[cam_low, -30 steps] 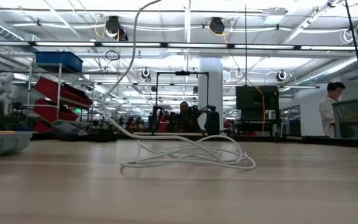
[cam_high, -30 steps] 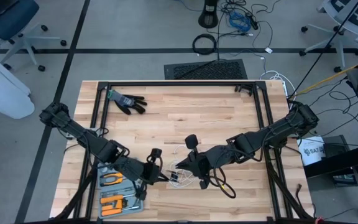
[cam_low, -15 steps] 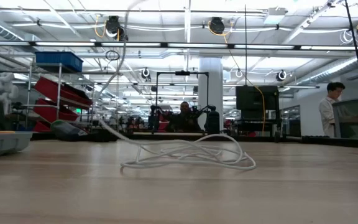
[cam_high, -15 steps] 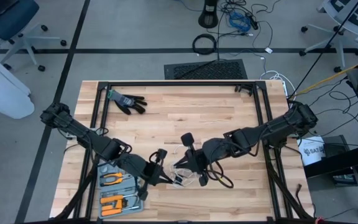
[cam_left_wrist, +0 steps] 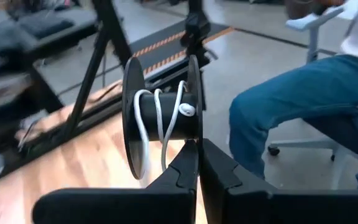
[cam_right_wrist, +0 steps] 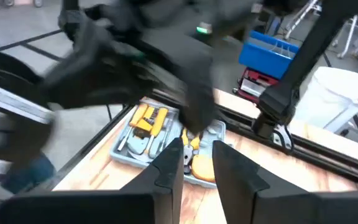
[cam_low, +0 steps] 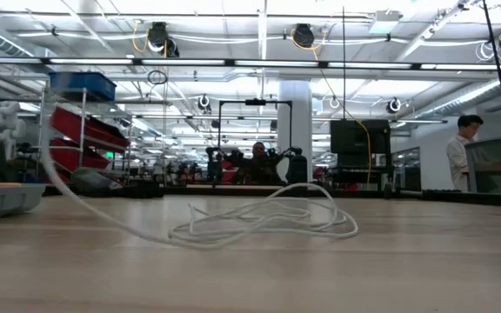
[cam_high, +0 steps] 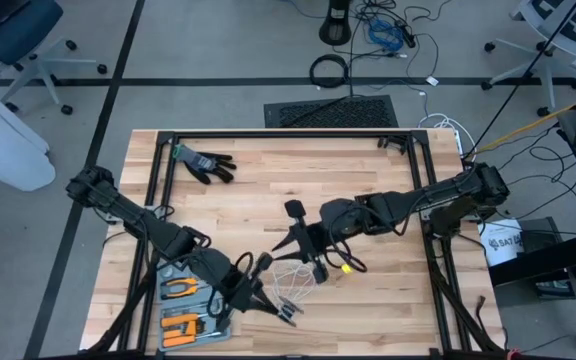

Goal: Coil cords
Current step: Coil the white cable wire into the spool

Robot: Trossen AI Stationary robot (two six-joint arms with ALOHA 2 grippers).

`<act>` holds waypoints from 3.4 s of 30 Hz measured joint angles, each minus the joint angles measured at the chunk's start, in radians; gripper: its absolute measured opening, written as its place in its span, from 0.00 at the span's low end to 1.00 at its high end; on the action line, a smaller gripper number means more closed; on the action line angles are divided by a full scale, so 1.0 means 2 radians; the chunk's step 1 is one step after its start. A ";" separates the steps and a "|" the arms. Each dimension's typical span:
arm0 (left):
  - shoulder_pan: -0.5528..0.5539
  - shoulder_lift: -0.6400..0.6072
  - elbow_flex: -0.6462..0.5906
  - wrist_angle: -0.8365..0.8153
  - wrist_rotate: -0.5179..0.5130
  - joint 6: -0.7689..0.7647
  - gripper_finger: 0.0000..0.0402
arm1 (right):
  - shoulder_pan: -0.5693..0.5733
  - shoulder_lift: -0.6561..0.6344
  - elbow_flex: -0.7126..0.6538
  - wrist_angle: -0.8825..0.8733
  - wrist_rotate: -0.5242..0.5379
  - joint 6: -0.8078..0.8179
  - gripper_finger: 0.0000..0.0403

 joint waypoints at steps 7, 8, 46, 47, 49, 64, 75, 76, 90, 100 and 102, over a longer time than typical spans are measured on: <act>-0.006 0.008 0.000 0.020 -0.016 0.019 0.01 | 0.000 -0.016 0.000 -0.091 0.016 0.048 0.19; -0.008 0.008 0.000 0.020 -0.025 0.018 0.01 | 0.004 -0.023 0.000 -0.121 0.027 0.067 0.19; -0.009 -0.034 0.000 -0.023 -0.192 0.018 0.01 | 0.162 0.238 -0.118 0.568 0.418 0.112 0.52; -0.009 -0.034 0.000 -0.024 -0.192 0.018 0.01 | 0.163 0.238 -0.116 0.571 0.418 0.107 0.50; -0.009 -0.034 0.000 -0.022 -0.192 0.018 0.01 | 0.164 0.239 -0.113 0.575 0.418 0.103 0.48; -0.011 -0.034 0.000 -0.026 -0.196 0.018 0.01 | 0.195 0.237 -0.113 0.530 0.466 0.149 0.43; -0.011 -0.034 0.000 -0.023 -0.196 0.018 0.01 | 0.173 0.237 -0.112 0.574 0.466 0.127 0.43; -0.011 -0.034 0.000 -0.023 -0.196 0.018 0.02 | 0.170 0.237 -0.112 0.574 0.459 0.127 0.42; -0.011 -0.034 0.000 -0.026 -0.209 0.018 0.02 | 0.163 0.237 -0.112 0.573 0.457 0.137 0.08; -0.016 -0.041 0.000 -0.036 -0.238 0.018 0.02 | 0.207 0.237 -0.112 0.515 0.520 0.177 0.00; -0.021 -0.048 0.000 -0.036 -0.251 0.018 0.02 | 0.215 0.237 -0.112 0.494 0.526 0.195 0.00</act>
